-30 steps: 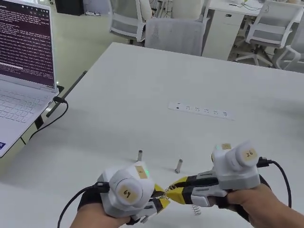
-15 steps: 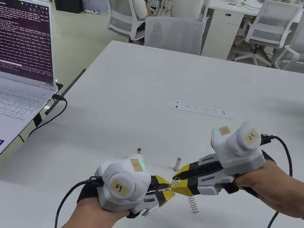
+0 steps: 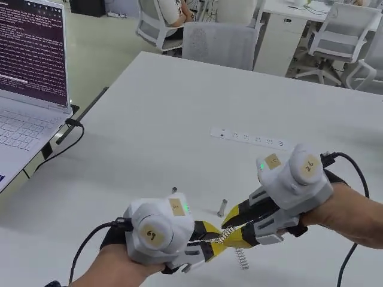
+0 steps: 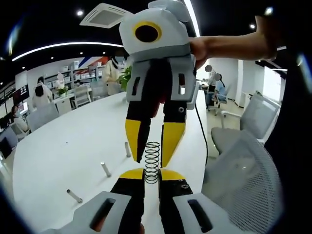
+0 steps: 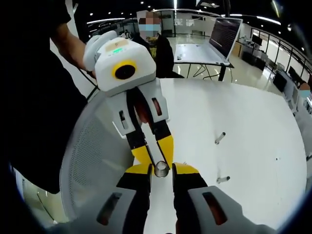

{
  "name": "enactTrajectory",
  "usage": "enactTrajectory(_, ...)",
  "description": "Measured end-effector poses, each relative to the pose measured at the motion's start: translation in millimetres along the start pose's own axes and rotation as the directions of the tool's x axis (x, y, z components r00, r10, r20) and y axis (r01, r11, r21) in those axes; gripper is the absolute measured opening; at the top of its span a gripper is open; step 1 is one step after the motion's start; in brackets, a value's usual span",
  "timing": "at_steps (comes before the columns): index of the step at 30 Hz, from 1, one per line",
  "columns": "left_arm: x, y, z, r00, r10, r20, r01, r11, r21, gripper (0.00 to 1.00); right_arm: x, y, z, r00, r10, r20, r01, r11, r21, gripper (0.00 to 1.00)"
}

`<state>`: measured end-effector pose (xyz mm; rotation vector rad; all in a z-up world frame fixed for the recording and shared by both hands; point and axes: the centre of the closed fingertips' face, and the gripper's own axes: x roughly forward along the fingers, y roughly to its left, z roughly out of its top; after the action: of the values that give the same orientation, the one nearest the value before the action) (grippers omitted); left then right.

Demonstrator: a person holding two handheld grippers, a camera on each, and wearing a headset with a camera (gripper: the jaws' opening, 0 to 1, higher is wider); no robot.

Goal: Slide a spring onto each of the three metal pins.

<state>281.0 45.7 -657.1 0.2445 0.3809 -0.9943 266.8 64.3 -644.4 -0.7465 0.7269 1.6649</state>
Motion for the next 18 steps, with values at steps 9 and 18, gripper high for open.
enactTrajectory(9,-1.0,-2.9,-0.2,0.9998,-0.020,-0.005,0.020,1.000,0.016,0.02,6.0,3.7,-2.5,0.9984,0.027,-0.048,-0.031,0.997,-0.066,0.09)
enactTrajectory(18,-2.3,-3.0,-2.3,0.9995,-0.028,-0.014,0.029,0.999,0.031,0.02,7.5,4.7,-3.5,0.9964,0.040,-0.075,-0.048,0.992,-0.116,0.09)
